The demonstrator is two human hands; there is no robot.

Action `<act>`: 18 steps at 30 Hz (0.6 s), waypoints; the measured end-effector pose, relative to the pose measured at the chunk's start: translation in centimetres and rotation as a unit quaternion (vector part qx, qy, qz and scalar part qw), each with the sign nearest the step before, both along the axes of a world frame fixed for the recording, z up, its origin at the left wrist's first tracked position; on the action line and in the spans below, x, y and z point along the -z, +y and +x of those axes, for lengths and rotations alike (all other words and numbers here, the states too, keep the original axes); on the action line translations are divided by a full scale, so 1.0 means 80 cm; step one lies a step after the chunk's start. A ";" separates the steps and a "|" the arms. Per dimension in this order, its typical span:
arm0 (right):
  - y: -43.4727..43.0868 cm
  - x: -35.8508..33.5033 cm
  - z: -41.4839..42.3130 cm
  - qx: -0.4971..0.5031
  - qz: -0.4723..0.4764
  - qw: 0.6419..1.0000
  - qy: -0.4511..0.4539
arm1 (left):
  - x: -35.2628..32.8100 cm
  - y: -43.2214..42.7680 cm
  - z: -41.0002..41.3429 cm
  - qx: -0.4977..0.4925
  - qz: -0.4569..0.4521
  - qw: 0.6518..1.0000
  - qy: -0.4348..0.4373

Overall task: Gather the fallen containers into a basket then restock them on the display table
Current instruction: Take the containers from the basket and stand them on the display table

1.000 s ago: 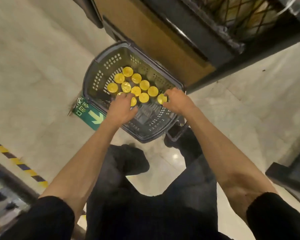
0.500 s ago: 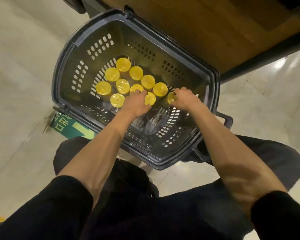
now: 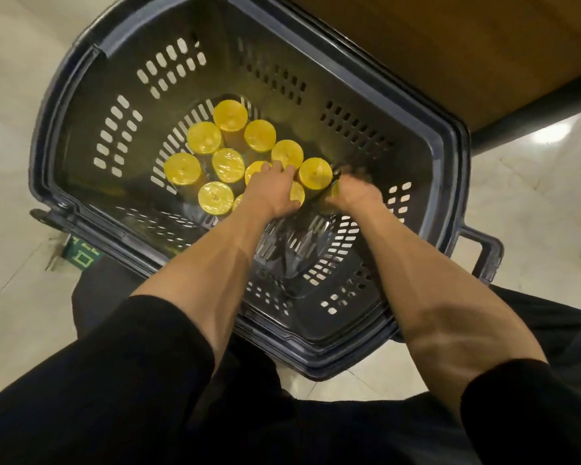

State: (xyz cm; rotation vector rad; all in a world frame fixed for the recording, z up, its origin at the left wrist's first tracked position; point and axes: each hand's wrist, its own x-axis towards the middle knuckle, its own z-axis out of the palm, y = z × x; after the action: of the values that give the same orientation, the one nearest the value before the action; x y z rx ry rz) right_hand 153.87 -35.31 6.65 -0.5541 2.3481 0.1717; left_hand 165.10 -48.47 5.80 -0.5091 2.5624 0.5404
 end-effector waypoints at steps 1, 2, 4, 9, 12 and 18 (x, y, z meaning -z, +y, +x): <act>0.003 0.004 0.003 -0.001 -0.001 1.000 0.010 | 0.003 0.002 -0.001 0.008 -0.017 1.000 -0.001; 0.006 0.007 0.007 -0.004 -0.005 1.000 0.024 | 0.008 0.005 0.001 0.017 -0.034 0.999 -0.001; 0.012 0.014 0.013 -0.024 -0.011 0.998 0.056 | 0.016 0.009 0.006 0.025 -0.055 0.998 0.012; 0.016 0.025 0.020 -0.032 -0.030 0.994 0.100 | 0.030 0.019 0.009 0.009 -0.078 0.996 0.031; 0.017 0.033 0.019 -0.038 -0.034 0.992 0.112 | 0.036 0.021 0.011 0.010 -0.097 0.995 0.035; 0.014 0.036 0.017 -0.011 -0.032 0.997 0.074 | 0.040 0.020 0.010 0.008 -0.100 0.994 0.036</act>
State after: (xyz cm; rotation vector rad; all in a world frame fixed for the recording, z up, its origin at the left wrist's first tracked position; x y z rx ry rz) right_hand 155.23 -34.22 3.77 -0.6176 2.4991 0.1542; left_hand 165.91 -46.89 2.60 -0.5459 2.7029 0.3012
